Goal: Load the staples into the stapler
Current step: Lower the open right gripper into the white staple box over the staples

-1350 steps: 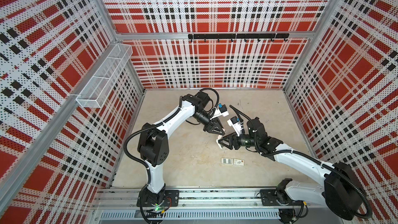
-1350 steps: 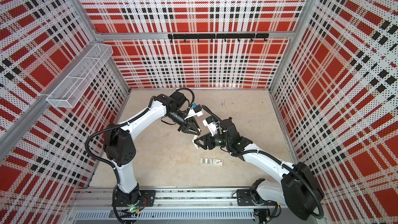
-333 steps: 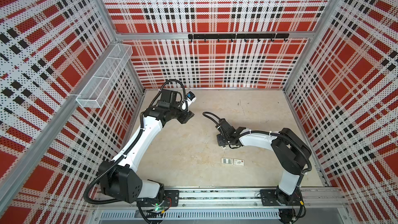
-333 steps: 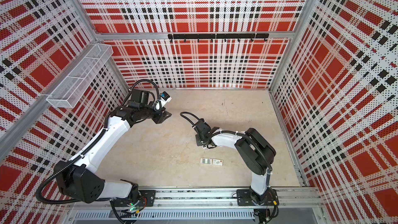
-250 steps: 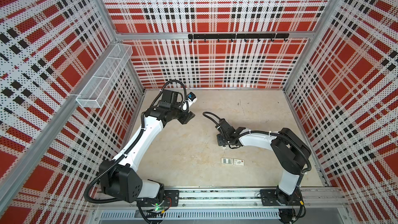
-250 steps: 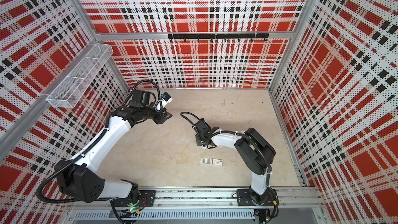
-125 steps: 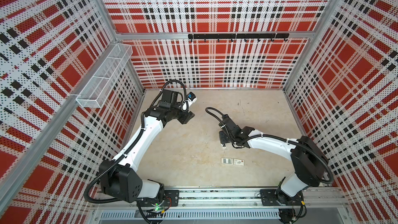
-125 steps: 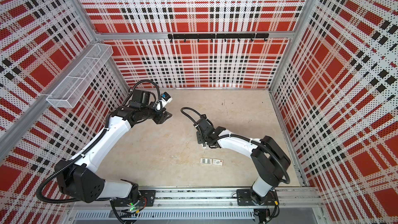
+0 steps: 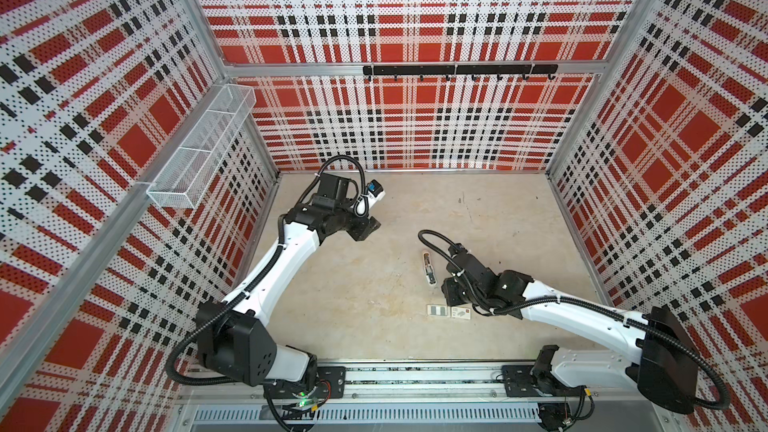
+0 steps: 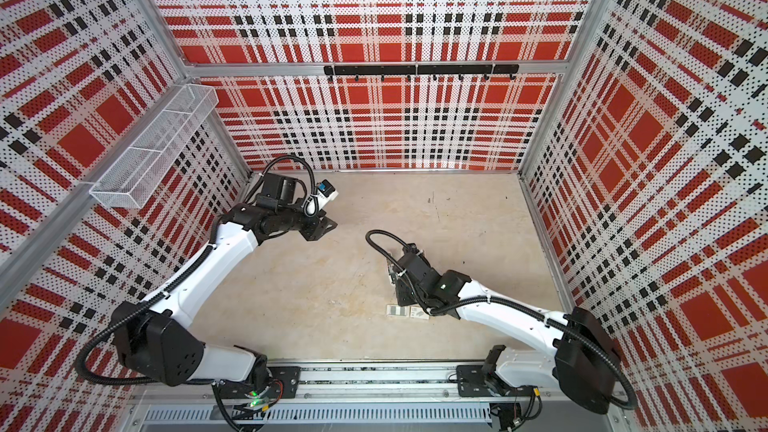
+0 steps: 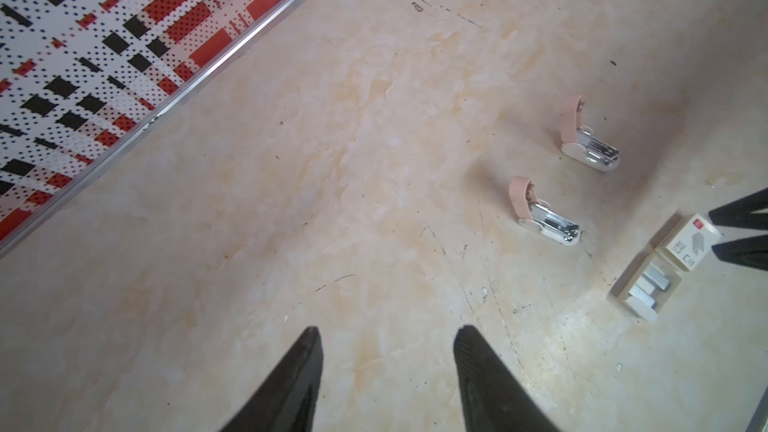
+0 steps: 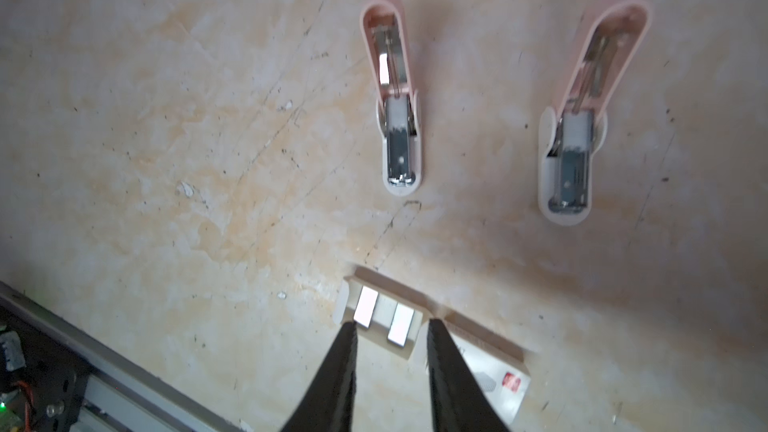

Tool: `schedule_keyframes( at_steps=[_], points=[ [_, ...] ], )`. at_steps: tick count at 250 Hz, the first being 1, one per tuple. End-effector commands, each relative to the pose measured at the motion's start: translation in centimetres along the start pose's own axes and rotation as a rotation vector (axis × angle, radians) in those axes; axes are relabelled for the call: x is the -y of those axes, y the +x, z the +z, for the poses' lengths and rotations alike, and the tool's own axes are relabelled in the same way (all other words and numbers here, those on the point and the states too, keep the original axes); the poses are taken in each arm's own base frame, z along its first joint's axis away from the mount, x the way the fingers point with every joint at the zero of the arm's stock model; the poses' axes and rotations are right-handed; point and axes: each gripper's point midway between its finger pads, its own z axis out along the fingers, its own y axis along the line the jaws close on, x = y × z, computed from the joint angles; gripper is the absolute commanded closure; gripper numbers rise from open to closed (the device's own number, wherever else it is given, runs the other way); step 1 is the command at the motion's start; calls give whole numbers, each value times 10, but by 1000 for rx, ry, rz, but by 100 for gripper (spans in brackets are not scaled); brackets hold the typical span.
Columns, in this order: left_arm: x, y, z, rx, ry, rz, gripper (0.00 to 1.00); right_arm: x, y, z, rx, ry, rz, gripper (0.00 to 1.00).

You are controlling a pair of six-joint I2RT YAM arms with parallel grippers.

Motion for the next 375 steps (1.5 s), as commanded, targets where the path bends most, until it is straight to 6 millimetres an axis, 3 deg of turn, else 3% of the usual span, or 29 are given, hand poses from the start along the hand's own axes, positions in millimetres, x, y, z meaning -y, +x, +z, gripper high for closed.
schedule_keyframes(
  at_steps=[1,71,119,375],
  points=[
    [6,-15,3,41,27,25,44,-5,21,1,-52,-21,48,70],
    [11,-15,10,36,53,29,44,-18,42,18,-118,-41,57,73],
    [13,-12,14,35,66,23,44,-24,45,28,-143,-37,52,74],
    [16,-7,23,43,92,5,44,-5,44,48,-166,132,29,75]
  ],
)
